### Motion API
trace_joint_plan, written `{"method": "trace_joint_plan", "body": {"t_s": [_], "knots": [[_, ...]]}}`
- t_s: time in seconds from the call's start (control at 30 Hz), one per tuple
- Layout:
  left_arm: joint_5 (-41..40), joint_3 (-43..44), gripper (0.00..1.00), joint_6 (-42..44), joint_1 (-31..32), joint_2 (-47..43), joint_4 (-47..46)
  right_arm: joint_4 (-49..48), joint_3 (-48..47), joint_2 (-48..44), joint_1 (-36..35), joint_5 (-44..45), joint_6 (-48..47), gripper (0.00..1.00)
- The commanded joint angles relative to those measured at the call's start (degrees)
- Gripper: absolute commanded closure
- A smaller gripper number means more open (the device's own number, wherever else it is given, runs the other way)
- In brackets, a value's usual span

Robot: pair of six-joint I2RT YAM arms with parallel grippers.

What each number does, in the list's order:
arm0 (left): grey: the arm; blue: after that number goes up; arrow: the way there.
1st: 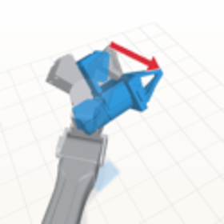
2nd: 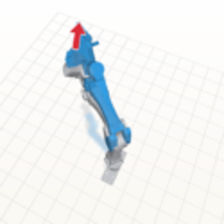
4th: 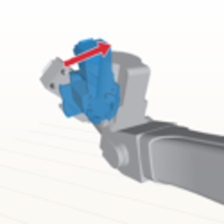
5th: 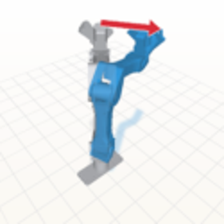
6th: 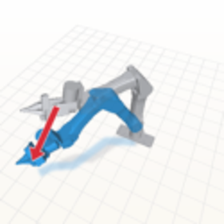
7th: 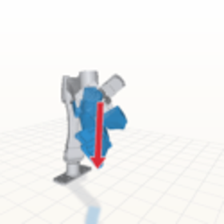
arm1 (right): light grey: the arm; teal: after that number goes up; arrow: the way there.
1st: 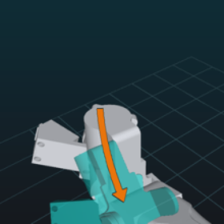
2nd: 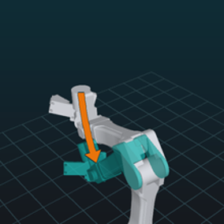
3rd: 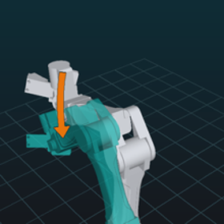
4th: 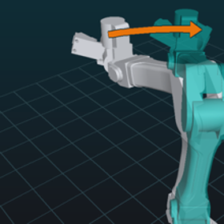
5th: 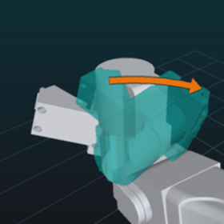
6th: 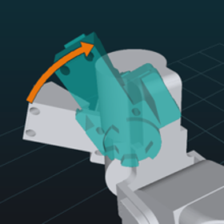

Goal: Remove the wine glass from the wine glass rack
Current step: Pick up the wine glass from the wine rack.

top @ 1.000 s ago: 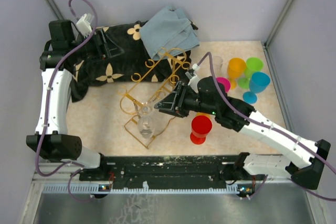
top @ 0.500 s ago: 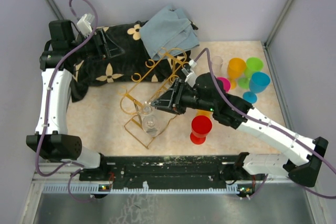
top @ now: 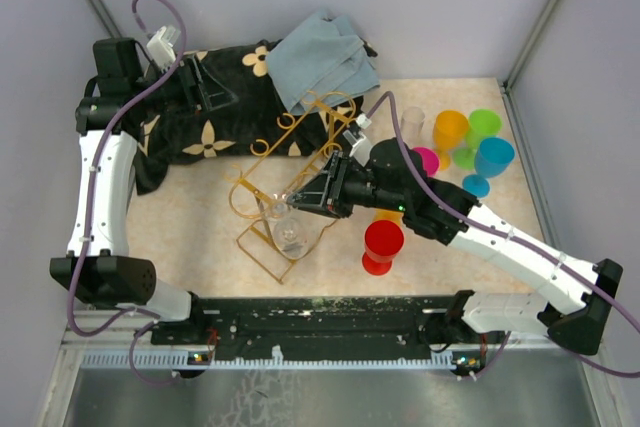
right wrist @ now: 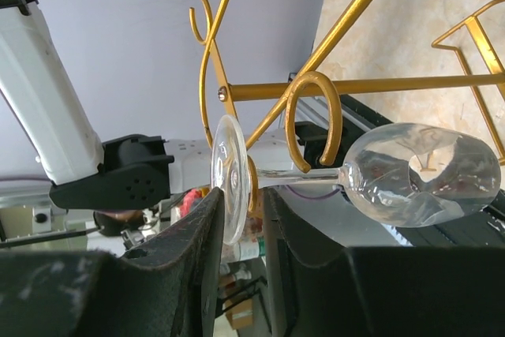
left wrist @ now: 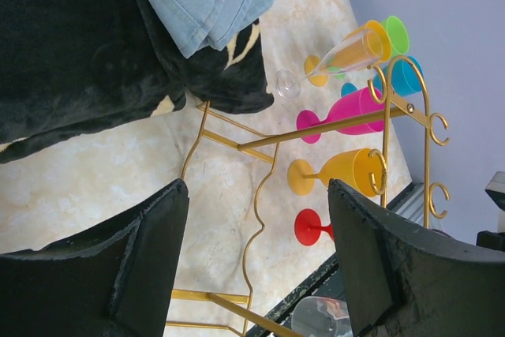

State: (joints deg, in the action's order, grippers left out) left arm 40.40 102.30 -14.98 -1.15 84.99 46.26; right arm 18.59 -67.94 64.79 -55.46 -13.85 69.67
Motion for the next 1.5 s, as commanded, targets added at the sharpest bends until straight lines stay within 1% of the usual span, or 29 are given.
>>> {"method": "trace_joint_plan", "body": {"t_s": [0.0, 0.1, 0.3, 0.5, 0.57, 1.47], "knots": [[1.4, 1.3, 0.23, 0.4, -0.5, 0.3, -0.7, -3.1, -3.0, -0.2, -0.6, -1.1, -0.8, 0.74], [1.5, 1.3, 0.23, 0.7, -0.5, 0.2, -0.7, -3.4, -2.7, 0.0, -0.6, -1.6, -0.8, 0.74], [1.3, 1.1, 0.23, 0.9, -0.5, 0.0, -0.6, -3.6, -2.3, -0.1, -0.6, -2.1, -0.6, 0.82], [1.3, 0.6, 0.23, 1.0, -0.5, -0.2, -0.6, -3.7, -1.9, -0.5, -0.6, -2.2, -0.4, 0.97], [1.4, 0.4, 0.23, 1.1, -0.5, -0.3, -0.6, -3.6, -1.6, -0.9, -0.6, -1.9, -0.3, 1.00], [2.7, -0.4, 0.23, 0.3, -0.4, -0.8, -1.4, -5.4, 2.8, -5.7, -0.6, -2.0, 2.9, 1.00]]}}
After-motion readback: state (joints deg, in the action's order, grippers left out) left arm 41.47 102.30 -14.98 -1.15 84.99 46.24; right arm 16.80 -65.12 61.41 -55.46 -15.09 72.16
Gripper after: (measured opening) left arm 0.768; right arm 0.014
